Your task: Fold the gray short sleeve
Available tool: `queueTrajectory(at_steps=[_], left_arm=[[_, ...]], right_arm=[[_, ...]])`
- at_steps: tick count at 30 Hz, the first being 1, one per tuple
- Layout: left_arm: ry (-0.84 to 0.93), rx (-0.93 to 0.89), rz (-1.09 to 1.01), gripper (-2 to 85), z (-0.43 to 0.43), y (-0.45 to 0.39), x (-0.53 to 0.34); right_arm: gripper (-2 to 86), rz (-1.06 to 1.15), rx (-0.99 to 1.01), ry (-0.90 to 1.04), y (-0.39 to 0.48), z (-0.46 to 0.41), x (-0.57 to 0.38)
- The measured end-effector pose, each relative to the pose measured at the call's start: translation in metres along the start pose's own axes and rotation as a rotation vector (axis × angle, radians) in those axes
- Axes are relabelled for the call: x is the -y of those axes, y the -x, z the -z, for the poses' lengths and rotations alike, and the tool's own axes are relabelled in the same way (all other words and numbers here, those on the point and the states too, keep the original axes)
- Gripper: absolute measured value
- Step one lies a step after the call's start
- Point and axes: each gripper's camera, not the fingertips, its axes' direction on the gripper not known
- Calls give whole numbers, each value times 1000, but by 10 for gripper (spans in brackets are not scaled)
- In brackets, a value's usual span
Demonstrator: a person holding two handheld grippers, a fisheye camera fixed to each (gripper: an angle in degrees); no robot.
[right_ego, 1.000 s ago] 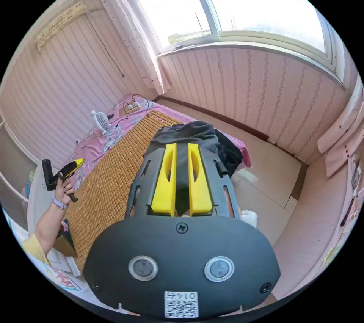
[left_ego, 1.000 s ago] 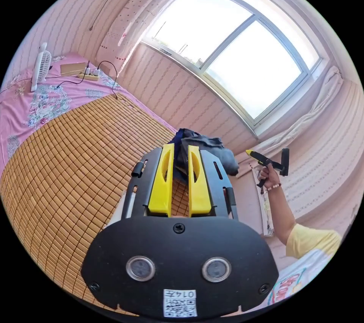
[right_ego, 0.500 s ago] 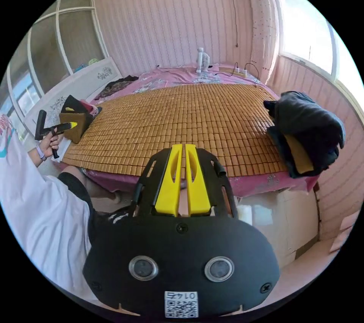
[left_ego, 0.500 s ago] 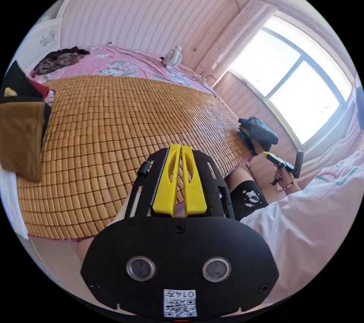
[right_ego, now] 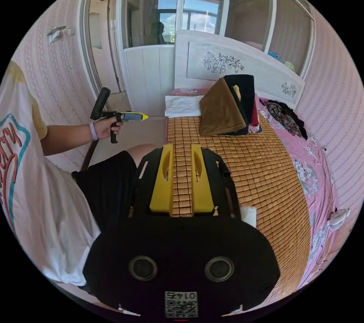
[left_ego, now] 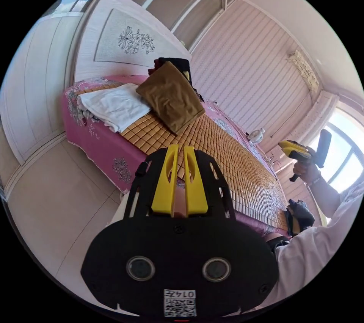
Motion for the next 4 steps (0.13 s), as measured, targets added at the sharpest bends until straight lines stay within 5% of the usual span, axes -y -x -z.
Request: queueTrajectory(at_steps=[4], left_arm=[[0, 44, 71, 52, -8, 47, 13]], right_arm=[[86, 43, 143, 89, -11, -87, 65]])
